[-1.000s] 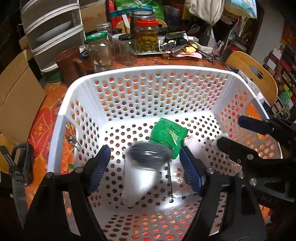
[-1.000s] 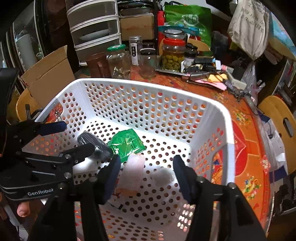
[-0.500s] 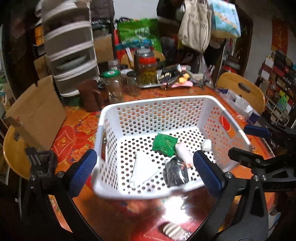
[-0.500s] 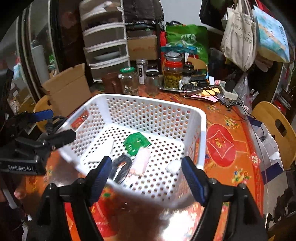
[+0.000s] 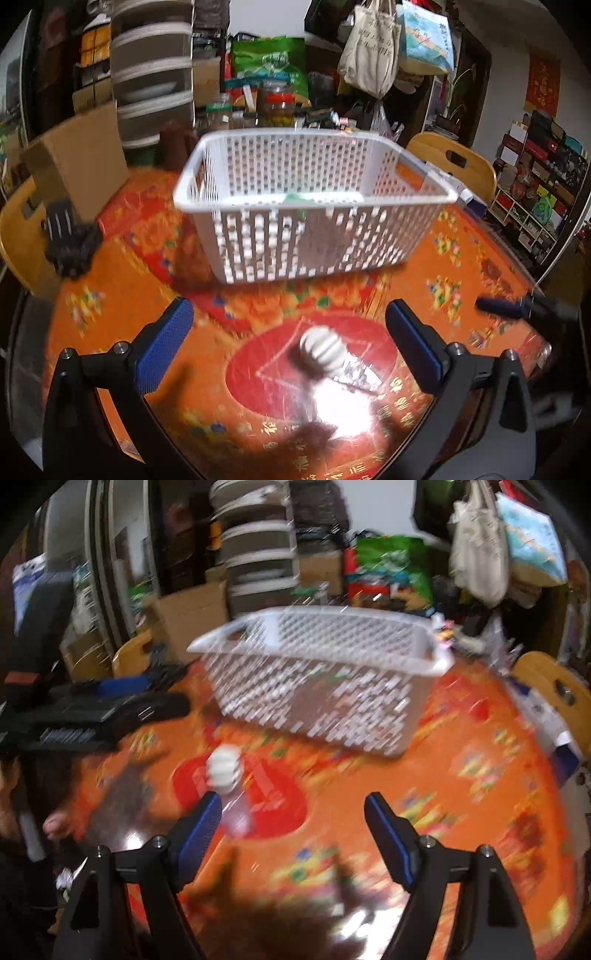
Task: Organize soft objects
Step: 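Move the left tool to the white ribbed cup while the right tool approaches the clear bottle, then grasp the white ribbed cup with the left tool while the right tool grasps the clear bottle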
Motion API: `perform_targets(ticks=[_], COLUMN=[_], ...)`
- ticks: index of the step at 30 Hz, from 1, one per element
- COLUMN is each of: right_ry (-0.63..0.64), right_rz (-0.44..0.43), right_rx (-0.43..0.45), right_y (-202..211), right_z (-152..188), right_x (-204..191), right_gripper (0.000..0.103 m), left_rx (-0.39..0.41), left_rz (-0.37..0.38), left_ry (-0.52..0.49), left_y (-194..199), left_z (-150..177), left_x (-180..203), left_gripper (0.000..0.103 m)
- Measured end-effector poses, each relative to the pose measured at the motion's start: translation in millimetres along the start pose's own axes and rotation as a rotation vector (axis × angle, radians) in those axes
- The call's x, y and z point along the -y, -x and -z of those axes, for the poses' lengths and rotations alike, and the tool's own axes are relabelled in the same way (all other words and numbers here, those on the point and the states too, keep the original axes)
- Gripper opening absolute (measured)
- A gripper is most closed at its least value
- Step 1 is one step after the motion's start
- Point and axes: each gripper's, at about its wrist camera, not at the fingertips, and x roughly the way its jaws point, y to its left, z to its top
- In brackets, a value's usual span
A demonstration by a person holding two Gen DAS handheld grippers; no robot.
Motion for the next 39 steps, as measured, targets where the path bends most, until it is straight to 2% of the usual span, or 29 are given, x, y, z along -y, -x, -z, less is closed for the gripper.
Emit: perform_targets(ticks=[1, 2, 3, 4, 7, 8, 9, 17, 19, 22, 26, 32, 39], right_ry=[-0.001, -0.002, 0.000, 0.001, 0.026, 0.040, 0.056, 0.090, 0.095, 0.107, 0.107, 0.107, 0.100], right_rz=[-0.020, -0.043, -0.056, -0.067, -0.099, -0.105, -0.106, -0.098, -0.094, -0.081, -0.090, -0.090, -0.082], right_rx=[-0.017, -0.035, -0.045, -0.053, -0.059, -0.062, -0.066, -0.103, -0.106, -0.111, -0.100, -0.101, -0.090], right_y=[-6.2, -14.8, -20.2, -25.5, -35.8, -38.7, -42.1, -64.3, -67.2, -68.0, -67.3, -70.1, -64.9], right_z=[6.2, 12.1, 14.3, 15.7, 15.5, 15.4, 15.2, 9.3, 8.6, 11.5, 15.0, 14.2, 19.2], right_x=[-4.3, -9.0, -11.6, -15.1, -27.5, -32.3, -37.3, -47.3, -47.0, -45.5, -44.3, -42.8, -40.8], right_gripper=[0.073, 0.071, 0.063, 0.058, 0.055, 0.054, 0.053, 0.047, 0.036, 0.026, 0.026, 0.026, 0.025], left_rx=[-0.020, -0.042, -0.059, -0.074, -0.111, -0.124, -0.141, -0.144, -0.146, -0.145, -0.158, -0.190, -0.134], left_rz=[0.007, 0.018, 0.030, 0.040, 0.059, 0.067, 0.085, 0.117, 0.129, 0.142, 0.183, 0.177, 0.170], left_ry=[0.002, 0.004, 0.005, 0.003, 0.007, 0.015, 0.025, 0.006, 0.013, 0.013, 0.001, 0.015, 0.023], left_y=[-7.7, -14.9, -21.4, -27.4, -44.1, -48.3, -53.6, -63.2, -66.6, -69.2, -75.4, -87.5, -72.2], left_z=[4.6, 9.3, 12.9, 15.7, 19.8, 21.5, 22.6, 26.9, 25.6, 27.0, 29.4, 35.0, 36.2], left_x=[-0.1, 0.4, 1.3, 1.7, 1.3, 0.5, -0.5, 5.8, 5.8, 7.3, 12.4, 13.0, 5.4], left_gripper=[0.102, 0.096, 0.088, 0.085, 0.068, 0.058, 0.055, 0.054, 0.054, 0.054, 0.045, 0.041, 0.041])
